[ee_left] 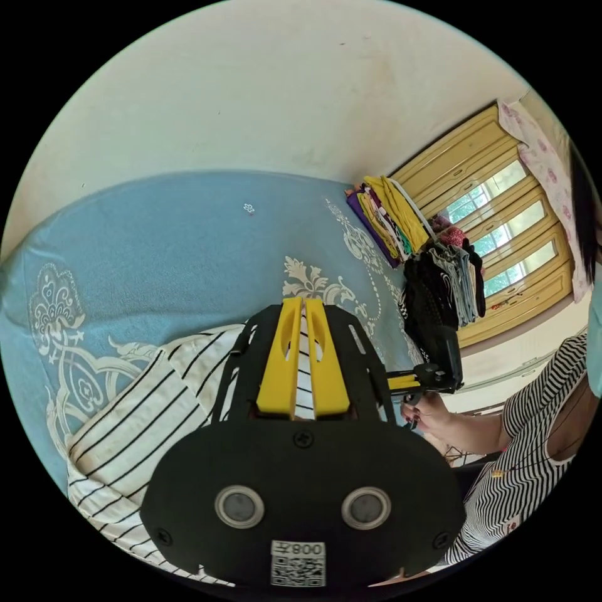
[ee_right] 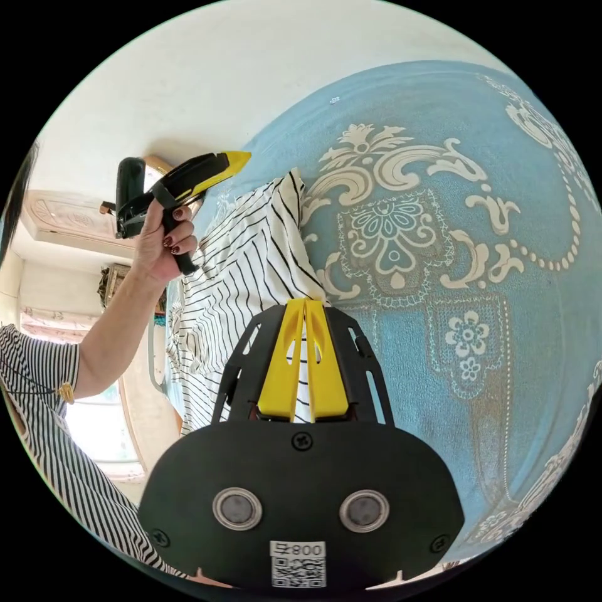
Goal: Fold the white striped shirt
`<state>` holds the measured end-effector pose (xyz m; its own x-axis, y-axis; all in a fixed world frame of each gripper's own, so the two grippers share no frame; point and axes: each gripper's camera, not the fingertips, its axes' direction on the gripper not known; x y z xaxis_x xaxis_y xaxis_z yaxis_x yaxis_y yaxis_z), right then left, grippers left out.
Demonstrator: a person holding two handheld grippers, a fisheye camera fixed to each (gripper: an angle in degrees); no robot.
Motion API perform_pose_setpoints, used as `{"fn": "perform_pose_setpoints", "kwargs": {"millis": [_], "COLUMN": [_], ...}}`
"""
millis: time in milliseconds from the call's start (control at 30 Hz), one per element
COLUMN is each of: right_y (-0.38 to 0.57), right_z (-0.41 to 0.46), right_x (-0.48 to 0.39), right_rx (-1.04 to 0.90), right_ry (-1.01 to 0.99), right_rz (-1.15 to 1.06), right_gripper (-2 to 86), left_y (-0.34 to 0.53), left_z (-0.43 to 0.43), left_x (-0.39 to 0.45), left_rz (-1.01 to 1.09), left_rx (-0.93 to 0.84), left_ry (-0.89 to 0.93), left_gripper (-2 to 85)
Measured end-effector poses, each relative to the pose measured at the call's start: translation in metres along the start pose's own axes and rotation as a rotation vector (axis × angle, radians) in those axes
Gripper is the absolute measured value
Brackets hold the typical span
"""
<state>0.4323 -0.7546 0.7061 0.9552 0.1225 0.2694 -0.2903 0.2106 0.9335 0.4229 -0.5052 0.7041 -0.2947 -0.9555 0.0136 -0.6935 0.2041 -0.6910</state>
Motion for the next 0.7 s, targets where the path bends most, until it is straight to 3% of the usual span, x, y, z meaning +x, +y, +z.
{"fn": "perform_pose_setpoints", "kwargs": {"millis": [133, 367, 500, 667, 700], "right_y": [0.009, -0.018, -0.074, -0.113, -0.116], "right_z": [0.000, -0.005, 0.019, 0.069, 0.072], "right_x": [-0.007, -0.051, -0.091, -0.121, -0.123], "right_rx": [0.041, 0.087, 0.001, -0.126, -0.125], "right_ry": [-0.004, -0.054, 0.036, 0.324, 0.305], "right_rz": [0.057, -0.020, -0.186, -0.299, -0.303], "right_gripper": [0.1, 0.0, 0.0, 0.0, 0.0], "left_y": [0.037, 0.103, 0.127, 0.167, 0.170], "left_z": [-0.009, 0.049, 0.028, 0.047, 0.045], "left_x": [0.009, 0.038, 0.056, 0.065, 0.065], "left_rz": [-0.041, -0.086, -0.086, -0.133, -0.142], "left_rx": [0.042, -0.225, -0.136, -0.255, -0.235], "left_ry": [0.113, 0.033, 0.094, 0.092, 0.103], "left_gripper": [0.3, 0.2, 0.2, 0.2, 0.2]}}
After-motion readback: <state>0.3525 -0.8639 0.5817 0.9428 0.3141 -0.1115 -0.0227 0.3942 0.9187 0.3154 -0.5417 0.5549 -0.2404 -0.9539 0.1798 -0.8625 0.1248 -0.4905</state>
